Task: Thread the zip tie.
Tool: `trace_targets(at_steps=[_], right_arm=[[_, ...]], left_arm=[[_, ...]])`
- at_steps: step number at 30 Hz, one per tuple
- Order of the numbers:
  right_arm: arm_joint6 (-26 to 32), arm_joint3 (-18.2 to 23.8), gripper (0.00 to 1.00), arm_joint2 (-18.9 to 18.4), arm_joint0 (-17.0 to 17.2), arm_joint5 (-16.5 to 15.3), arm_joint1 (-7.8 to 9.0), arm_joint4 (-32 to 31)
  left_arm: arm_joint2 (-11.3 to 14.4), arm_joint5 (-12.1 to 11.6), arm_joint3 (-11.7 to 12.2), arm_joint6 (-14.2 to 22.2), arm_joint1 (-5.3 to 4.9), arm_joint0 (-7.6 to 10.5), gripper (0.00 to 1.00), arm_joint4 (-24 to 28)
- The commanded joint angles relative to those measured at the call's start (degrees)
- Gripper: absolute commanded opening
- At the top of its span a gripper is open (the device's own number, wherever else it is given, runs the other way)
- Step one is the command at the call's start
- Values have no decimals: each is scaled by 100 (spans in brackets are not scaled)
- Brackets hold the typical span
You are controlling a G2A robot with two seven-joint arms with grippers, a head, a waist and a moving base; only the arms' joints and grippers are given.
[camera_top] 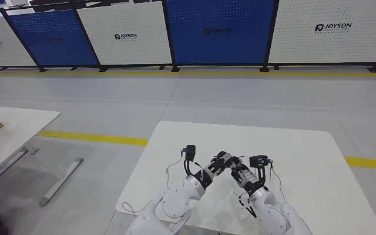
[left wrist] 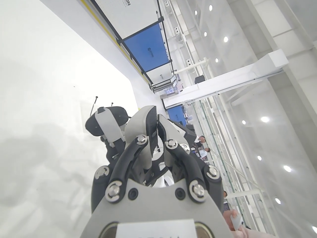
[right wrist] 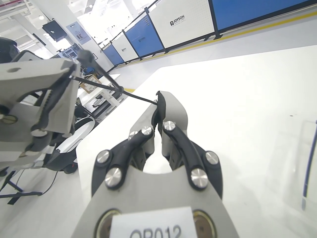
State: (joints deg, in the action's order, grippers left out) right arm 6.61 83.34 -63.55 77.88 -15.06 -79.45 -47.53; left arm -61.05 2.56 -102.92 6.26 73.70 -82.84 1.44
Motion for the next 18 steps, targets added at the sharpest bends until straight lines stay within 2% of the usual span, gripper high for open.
trace_targets(at_steps=[1, 18], right_arm=[[-15, -29, 0, 0, -6, -6, 1, 12], [-81, -148, 0, 44, -61, -18, 7, 58]], left_arm=[[-6, -40, -36, 1, -4, -26, 0, -11], [-39, -222, -311, -12, -41, -242, 0, -150]])
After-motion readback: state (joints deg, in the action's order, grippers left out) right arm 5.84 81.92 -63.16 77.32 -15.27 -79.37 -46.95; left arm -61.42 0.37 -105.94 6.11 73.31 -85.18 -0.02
